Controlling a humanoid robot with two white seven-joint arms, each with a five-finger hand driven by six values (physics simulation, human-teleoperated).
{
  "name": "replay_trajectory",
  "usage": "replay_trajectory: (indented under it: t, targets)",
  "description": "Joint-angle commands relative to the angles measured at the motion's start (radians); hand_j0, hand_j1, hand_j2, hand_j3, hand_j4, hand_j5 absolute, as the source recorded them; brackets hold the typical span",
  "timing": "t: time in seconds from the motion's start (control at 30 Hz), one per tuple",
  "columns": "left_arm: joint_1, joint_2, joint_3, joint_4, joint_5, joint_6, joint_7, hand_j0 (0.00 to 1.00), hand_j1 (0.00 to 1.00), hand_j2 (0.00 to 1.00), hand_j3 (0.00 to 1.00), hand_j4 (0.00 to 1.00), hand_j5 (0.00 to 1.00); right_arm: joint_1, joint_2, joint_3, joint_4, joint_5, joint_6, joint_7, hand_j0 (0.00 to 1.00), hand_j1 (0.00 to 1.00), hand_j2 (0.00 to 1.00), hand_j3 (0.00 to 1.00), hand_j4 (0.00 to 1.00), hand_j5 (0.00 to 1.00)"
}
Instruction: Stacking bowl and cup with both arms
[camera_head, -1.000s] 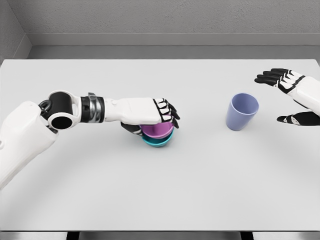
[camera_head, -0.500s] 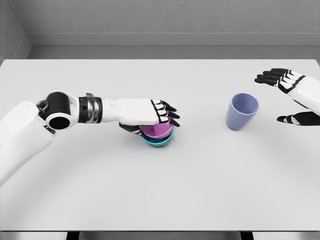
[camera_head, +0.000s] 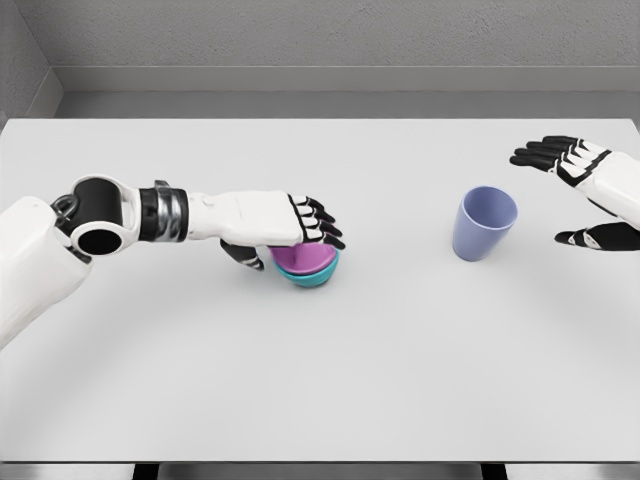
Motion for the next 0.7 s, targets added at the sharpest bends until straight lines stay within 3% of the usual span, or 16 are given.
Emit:
replay_trajectory:
  t: [0.0, 0.1, 0.27, 0.43, 0.53, 0.67]
  targets:
    - [0.0, 0.012, 0.008, -0.006, 0.042, 0.003, 0.0, 1.0, 1.0, 1.0, 1.0, 1.0, 1.0, 0.002, -0.002, 0.0, 0.0, -0.007, 0.001, -0.001, 1.0, 1.0, 1.0, 1.0, 1.0, 1.0]
    - [0.002, 0.065, 0.033, -0.014, 0.073, 0.003, 0.0, 1.0, 1.0, 1.0, 1.0, 1.0, 1.0, 0.0, -0.005, -0.001, 0.0, -0.007, 0.001, -0.001, 1.0, 1.0, 1.0, 1.0, 1.0, 1.0]
    - [0.017, 0.193, 0.106, -0.01, 0.203, 0.003, 0.0, 1.0, 1.0, 1.0, 1.0, 1.0, 1.0, 0.003, -0.011, -0.014, 0.0, -0.012, 0.001, -0.001, 1.0, 1.0, 1.0, 1.0, 1.0, 1.0]
    - [0.087, 0.293, 0.18, 0.009, 0.328, 0.003, 0.0, 1.0, 1.0, 1.0, 1.0, 1.0, 1.0, 0.006, -0.018, -0.041, 0.014, -0.012, 0.001, -0.001, 1.0, 1.0, 1.0, 1.0, 1.0, 1.0]
    - [0.087, 0.295, 0.202, 0.115, 0.351, 0.003, 0.0, 1.0, 1.0, 1.0, 1.0, 1.0, 1.0, 0.002, -0.017, -0.046, 0.035, -0.012, 0.001, -0.001, 1.0, 1.0, 1.0, 1.0, 1.0, 1.0]
    - [0.109, 0.296, 0.217, 0.166, 0.348, 0.003, 0.0, 1.0, 1.0, 1.0, 1.0, 1.0, 1.0, 0.002, -0.014, -0.05, 0.041, 0.001, 0.001, 0.002, 1.0, 1.0, 1.0, 1.0, 1.0, 1.0]
